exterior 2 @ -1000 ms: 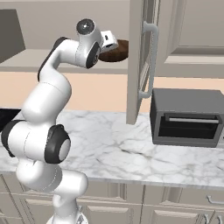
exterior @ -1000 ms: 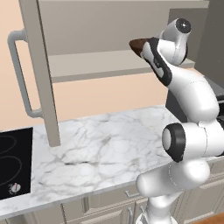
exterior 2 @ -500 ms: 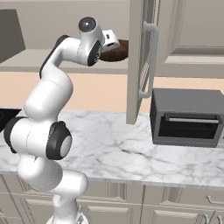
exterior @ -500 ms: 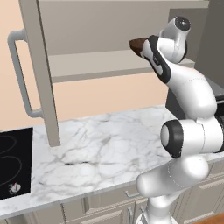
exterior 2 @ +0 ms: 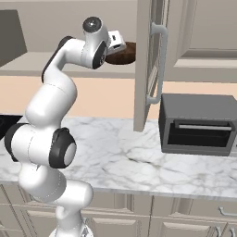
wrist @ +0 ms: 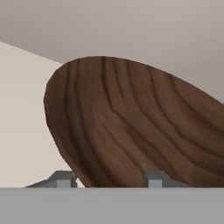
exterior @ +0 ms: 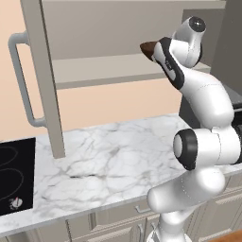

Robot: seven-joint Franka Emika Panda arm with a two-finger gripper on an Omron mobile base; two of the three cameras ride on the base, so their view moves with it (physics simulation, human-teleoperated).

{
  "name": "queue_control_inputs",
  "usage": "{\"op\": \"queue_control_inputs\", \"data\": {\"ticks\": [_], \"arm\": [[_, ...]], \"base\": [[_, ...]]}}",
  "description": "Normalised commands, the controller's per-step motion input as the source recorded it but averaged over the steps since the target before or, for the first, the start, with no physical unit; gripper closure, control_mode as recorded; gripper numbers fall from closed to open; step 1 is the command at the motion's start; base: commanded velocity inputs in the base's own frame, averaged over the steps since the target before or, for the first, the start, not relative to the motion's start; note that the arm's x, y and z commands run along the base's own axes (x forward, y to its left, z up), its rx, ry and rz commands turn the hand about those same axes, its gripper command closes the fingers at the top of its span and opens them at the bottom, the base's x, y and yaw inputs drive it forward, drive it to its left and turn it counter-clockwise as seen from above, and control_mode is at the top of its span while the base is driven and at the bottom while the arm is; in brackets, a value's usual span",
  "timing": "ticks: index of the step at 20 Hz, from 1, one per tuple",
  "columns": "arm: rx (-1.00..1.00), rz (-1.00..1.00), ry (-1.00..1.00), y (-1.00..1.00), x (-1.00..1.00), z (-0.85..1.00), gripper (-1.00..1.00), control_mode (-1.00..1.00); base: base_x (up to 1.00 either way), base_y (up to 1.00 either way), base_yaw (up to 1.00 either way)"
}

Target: Move the bowls from the cabinet to the plates on the dining table.

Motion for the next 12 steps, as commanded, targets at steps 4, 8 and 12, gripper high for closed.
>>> {"op": "queue_control_inputs", "data": {"ticks": [4, 8, 12], "arm": [[0.0, 0.01, 0.0, 0.06, 0.0, 0.0, 1.0, -1.0], [0.0, 0.01, 0.0, 0.14, -0.04, 0.0, 1.0, -1.0], [0.0, 0.03, 0.0, 0.11, -0.15, 0.0, 1.0, -1.0]], "base": [[0.0, 0.0, 0.0], [0.0, 0.0, 0.0], [0.0, 0.0, 0.0]]}}
